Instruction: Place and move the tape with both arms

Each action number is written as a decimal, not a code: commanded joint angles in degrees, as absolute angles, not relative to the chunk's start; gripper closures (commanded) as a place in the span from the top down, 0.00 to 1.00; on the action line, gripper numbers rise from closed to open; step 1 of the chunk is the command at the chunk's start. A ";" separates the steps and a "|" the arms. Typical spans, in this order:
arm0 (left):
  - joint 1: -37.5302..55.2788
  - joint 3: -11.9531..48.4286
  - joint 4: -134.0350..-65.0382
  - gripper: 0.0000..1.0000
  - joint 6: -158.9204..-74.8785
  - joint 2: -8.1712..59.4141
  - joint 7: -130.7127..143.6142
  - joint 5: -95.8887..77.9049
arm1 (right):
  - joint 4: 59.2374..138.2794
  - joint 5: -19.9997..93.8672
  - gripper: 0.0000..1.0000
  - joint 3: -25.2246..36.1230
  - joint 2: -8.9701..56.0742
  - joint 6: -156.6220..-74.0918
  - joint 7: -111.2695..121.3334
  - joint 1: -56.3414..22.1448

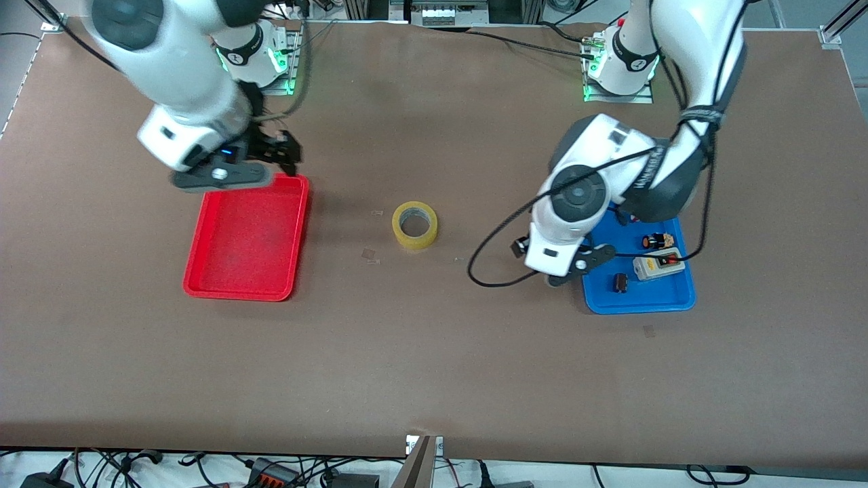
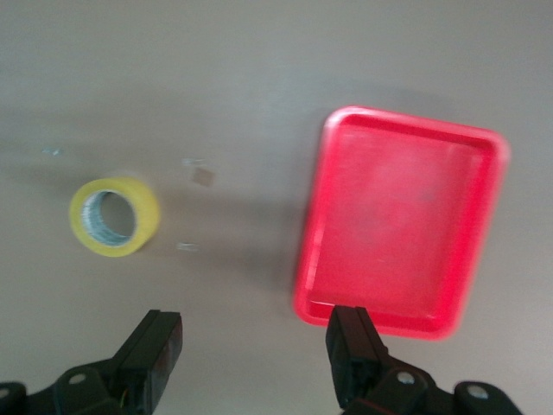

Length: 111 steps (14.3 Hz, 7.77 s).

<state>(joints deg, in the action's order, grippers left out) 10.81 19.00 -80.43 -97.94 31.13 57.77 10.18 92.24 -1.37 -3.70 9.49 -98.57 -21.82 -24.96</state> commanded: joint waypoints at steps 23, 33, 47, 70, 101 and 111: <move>9.75 -3.87 -90.34 1.00 -88.41 3.44 8.61 -0.35 | 84.90 -5.45 0.93 -1.93 45.88 -133.41 -46.41 -45.26; 10.90 -5.36 -90.19 1.00 -85.01 2.02 7.64 -3.34 | 85.08 -7.47 0.14 -1.93 46.14 -133.60 -49.04 -45.97; 0.62 1.23 -89.21 1.00 -86.04 1.67 6.86 -4.04 | 103.42 -7.12 0.01 -0.88 18.31 -120.94 -39.49 -29.46; 0.97 1.41 -90.44 1.00 -84.99 0.88 6.50 -3.08 | 132.98 -5.90 0.67 -0.79 16.44 -150.38 -14.85 -9.84; 1.05 1.41 -90.53 1.00 -84.99 0.88 6.50 -2.73 | 84.11 -2.46 0.98 5.36 0.61 -81.21 -6.42 -7.03; 1.05 1.41 -90.53 1.00 -85.08 0.88 6.50 -2.64 | 83.76 -2.29 0.98 4.83 0.88 -82.09 -7.12 -7.56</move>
<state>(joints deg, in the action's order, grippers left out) 1.46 1.09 -89.44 -85.06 2.45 7.58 -2.77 83.59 -3.06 5.09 1.76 -82.10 -7.48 -7.64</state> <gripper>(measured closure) 0.000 0.013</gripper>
